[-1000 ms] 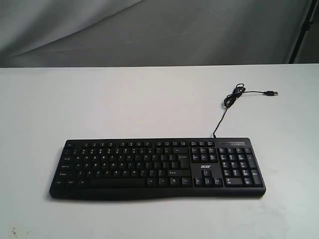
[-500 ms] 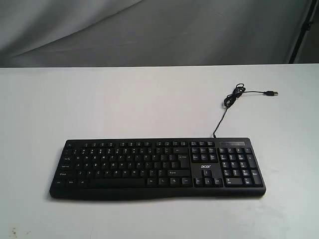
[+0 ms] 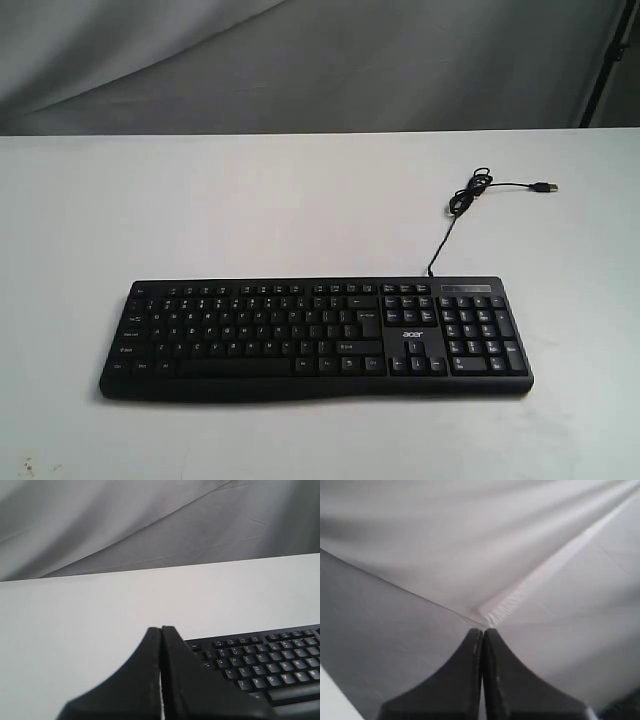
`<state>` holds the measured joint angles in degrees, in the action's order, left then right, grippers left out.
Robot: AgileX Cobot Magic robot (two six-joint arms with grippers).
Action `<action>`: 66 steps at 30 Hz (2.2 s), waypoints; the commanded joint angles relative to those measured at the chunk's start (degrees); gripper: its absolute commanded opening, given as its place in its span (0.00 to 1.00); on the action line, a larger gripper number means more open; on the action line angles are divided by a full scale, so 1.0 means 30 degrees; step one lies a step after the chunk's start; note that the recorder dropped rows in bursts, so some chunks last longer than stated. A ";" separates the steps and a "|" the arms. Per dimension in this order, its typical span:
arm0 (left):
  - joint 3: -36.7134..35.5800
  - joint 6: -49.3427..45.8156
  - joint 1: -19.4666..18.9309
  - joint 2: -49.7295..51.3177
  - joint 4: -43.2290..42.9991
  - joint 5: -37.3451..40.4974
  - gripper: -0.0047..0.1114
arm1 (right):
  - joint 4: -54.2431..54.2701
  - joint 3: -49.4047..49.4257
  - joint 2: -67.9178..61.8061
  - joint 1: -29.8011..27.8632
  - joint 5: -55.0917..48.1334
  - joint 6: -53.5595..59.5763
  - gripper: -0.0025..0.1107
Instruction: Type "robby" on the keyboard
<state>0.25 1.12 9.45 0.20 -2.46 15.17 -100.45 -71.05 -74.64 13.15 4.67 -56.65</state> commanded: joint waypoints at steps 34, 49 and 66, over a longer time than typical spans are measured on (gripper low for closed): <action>-0.0082 0.0053 0.0122 -0.0066 -0.0091 -0.0102 0.04 | 3.2924 -1.1439 -0.6045 0.1869 -1.9122 2.7952 0.02; -0.0082 0.0053 0.0122 -0.0066 -0.0091 -0.0102 0.04 | 5.1353 -0.5738 -0.7374 0.1904 -2.0762 4.1394 0.02; -0.0082 0.0053 0.0122 -0.0066 -0.0091 -0.0102 0.04 | 4.7832 -0.3692 -1.3608 0.8782 -1.3020 4.4660 0.02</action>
<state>0.25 1.12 9.45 0.20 -2.46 15.17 43.45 -82.28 -114.54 38.39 -37.59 76.16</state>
